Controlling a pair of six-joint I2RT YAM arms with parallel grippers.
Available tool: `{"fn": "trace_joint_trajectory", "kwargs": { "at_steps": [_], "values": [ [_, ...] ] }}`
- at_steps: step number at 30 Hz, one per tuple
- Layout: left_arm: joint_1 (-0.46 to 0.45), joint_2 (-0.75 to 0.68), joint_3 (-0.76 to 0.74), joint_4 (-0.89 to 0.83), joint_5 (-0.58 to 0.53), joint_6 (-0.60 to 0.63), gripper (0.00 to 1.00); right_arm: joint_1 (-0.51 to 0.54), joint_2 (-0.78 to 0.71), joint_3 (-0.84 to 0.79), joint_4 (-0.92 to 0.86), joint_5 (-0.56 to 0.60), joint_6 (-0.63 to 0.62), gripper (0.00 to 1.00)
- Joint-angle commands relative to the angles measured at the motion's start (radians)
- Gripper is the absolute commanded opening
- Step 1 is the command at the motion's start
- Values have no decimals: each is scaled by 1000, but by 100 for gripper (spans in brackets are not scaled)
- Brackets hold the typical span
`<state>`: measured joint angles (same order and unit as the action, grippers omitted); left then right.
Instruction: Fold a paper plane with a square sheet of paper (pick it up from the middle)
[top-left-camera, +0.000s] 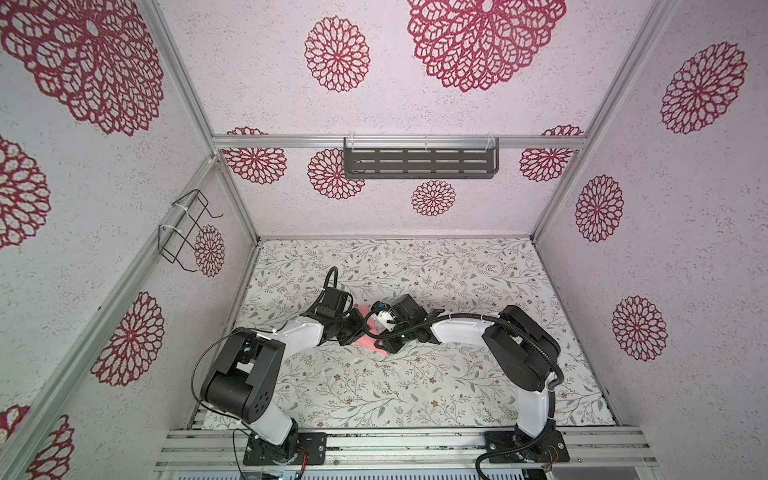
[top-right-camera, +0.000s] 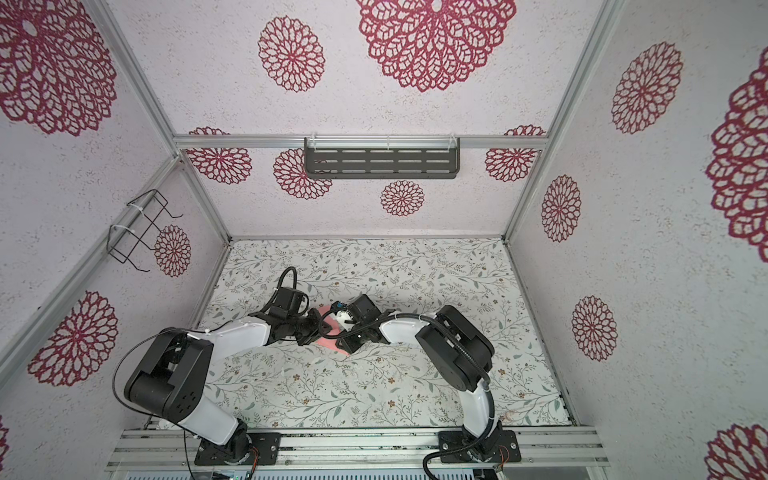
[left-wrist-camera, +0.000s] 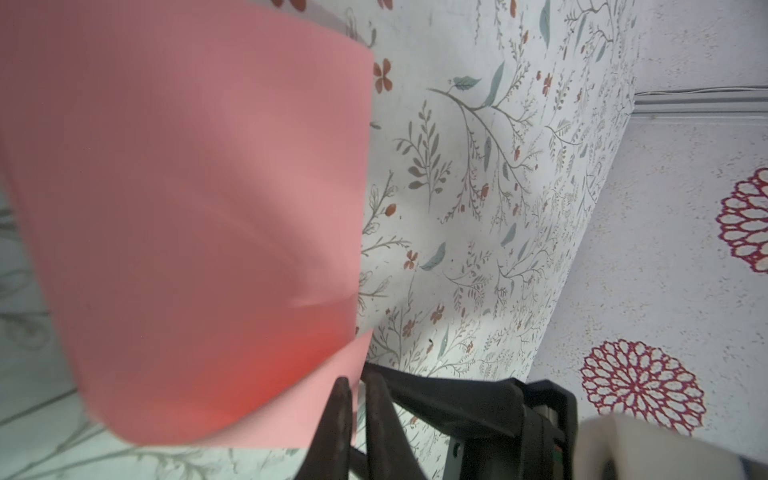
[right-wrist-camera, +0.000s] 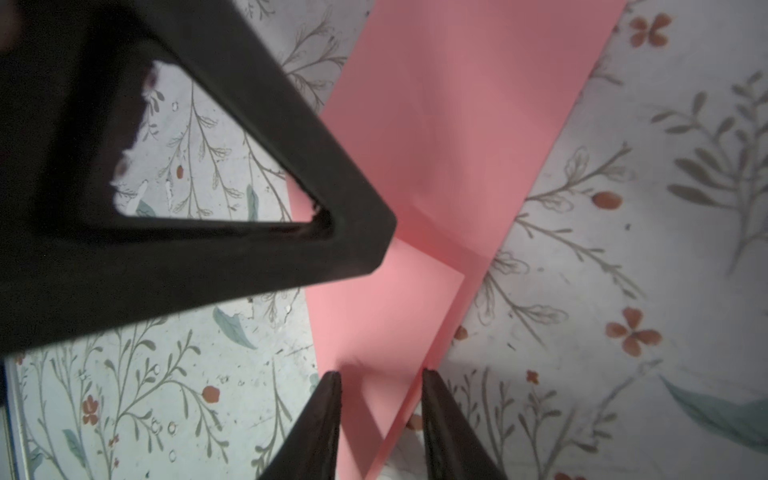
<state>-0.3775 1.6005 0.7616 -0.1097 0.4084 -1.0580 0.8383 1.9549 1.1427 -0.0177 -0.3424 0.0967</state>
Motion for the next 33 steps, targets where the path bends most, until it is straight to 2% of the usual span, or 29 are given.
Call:
{"fn": "trace_joint_trajectory", "kwargs": {
  "at_steps": [1,33],
  "values": [
    [-5,-35,-41,17,12,7,13,6,50,-7,-119,56,0,36],
    [-9,48,-77,21,-63,-5,9,12,99,29,-165,70,25,30]
  ]
}}
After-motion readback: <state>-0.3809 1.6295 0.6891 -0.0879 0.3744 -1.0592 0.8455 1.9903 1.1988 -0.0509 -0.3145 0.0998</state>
